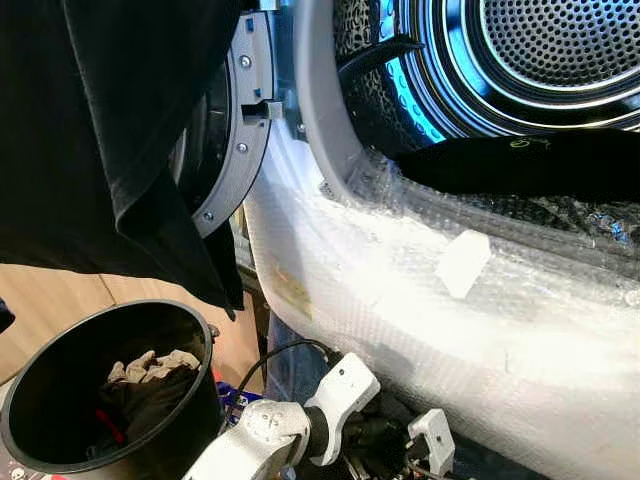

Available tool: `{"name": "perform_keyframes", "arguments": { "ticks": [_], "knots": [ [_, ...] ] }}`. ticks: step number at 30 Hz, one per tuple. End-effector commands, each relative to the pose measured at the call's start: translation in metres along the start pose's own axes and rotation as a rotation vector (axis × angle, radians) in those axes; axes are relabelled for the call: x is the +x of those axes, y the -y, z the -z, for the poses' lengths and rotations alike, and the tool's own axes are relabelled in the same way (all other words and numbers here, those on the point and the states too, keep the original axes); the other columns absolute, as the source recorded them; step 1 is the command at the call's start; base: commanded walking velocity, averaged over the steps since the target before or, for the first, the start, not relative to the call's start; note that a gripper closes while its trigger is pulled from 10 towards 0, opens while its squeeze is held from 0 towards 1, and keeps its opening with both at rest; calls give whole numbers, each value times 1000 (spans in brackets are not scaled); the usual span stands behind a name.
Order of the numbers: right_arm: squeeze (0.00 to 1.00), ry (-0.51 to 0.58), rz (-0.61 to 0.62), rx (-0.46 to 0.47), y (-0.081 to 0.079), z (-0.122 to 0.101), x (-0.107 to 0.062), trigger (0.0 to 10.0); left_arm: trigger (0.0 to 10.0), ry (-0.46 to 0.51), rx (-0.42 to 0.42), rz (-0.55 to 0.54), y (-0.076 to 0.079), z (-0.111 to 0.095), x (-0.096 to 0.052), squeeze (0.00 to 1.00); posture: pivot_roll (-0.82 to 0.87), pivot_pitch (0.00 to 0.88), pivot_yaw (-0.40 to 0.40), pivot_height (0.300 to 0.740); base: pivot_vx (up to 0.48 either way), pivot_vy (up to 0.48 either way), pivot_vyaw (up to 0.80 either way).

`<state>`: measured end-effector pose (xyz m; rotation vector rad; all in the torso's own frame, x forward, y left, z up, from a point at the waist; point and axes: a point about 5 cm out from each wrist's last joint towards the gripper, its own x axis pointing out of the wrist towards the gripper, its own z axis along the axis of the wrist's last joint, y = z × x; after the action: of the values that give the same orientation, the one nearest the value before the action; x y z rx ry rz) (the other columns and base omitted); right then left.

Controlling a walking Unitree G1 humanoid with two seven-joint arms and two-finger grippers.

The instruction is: Clothes washing

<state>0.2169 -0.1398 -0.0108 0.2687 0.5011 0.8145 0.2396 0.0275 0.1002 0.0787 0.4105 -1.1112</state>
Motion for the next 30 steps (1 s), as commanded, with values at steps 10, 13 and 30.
{"name": "perform_keyframes", "arguments": {
  "ticks": [10, 13, 30],
  "knots": [
    [0, 12, -6, 1, -2, 1, 0, 0, 10000, 1, 27, -71, -5, -7, -13, 1000, 1, 2, -3, 740, 0, 0, 0],
    [0, 30, 2, 15, -2, -1, 1, 0, 10000, 13, 32, -95, -8, -12, -17, 1000, 1, 2, -3, 740, 0, 0, 0],
    [0, 1, 7, -1, 3, 2, -8, 0, 10000, -13, -69, -475, -26, -6, -84, 1000, 32, 42, -10, 740, 0, 0, 0]
  ]
}}
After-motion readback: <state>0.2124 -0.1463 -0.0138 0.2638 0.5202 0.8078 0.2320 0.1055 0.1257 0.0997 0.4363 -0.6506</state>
